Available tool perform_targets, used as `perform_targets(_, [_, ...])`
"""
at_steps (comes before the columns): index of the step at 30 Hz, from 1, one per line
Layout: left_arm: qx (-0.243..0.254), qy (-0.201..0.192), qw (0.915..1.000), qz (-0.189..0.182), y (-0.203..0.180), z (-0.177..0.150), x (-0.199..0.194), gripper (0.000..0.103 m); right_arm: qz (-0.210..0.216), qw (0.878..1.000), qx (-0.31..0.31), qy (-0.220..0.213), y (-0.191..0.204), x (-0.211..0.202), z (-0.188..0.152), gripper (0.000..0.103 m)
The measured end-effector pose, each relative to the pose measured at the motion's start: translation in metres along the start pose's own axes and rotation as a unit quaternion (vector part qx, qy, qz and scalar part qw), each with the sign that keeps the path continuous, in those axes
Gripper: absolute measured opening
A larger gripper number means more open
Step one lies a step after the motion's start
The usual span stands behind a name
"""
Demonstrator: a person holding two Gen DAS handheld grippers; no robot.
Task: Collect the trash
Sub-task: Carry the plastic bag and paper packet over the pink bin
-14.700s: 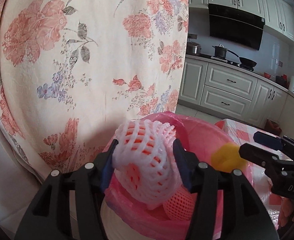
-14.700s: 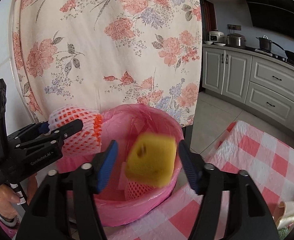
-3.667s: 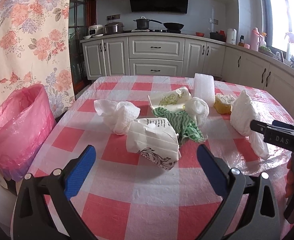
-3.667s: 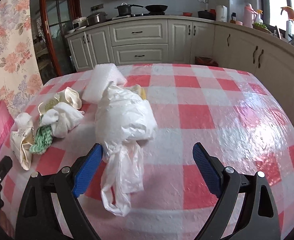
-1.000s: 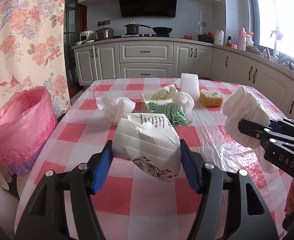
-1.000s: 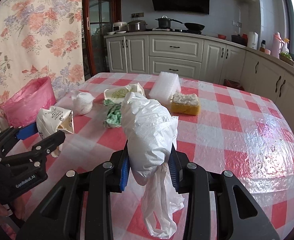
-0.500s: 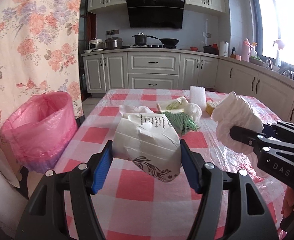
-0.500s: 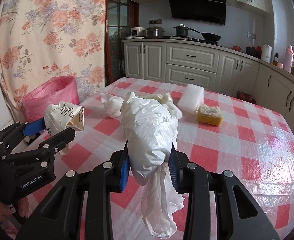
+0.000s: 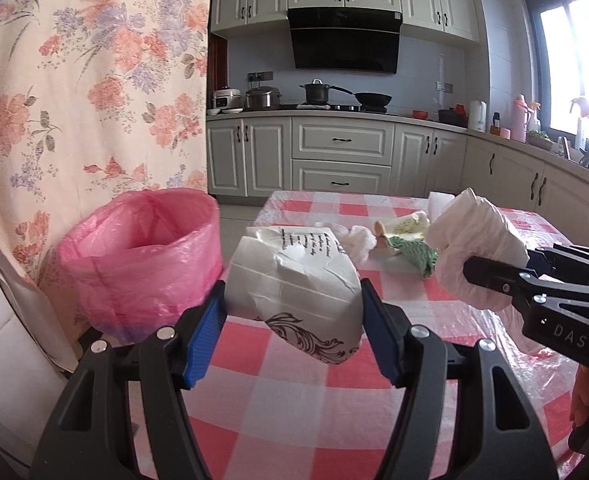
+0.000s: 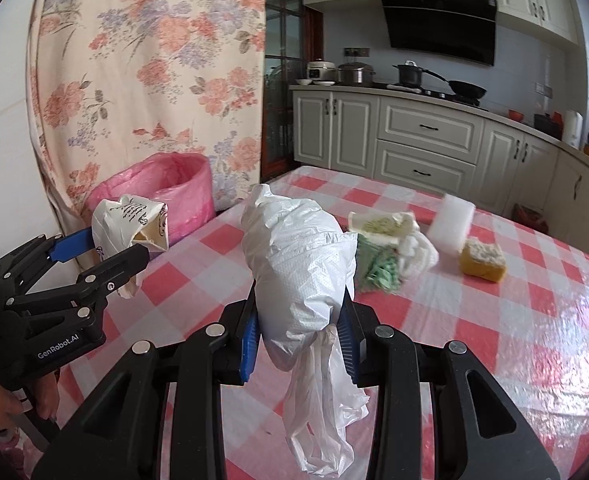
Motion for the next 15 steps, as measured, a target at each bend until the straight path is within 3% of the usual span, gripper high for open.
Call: perform_targets(15, [-0.029, -0.025, 0.9967, 0.072, 0.083, 0.029, 0.0, 0.063, 0.086, 0.995, -0.042, -0.011, 0.051, 0.051, 0.049, 0.036])
Point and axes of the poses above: each gripper's, at about its wrist camera, not at the fingertips, and x roughly the way its jaws point, y to its left, z to its top, the point moved 2 cm from there along x, roughly the way its jaws point, and after that the axes turned 5 degrees about z, right-handed, at the moved point
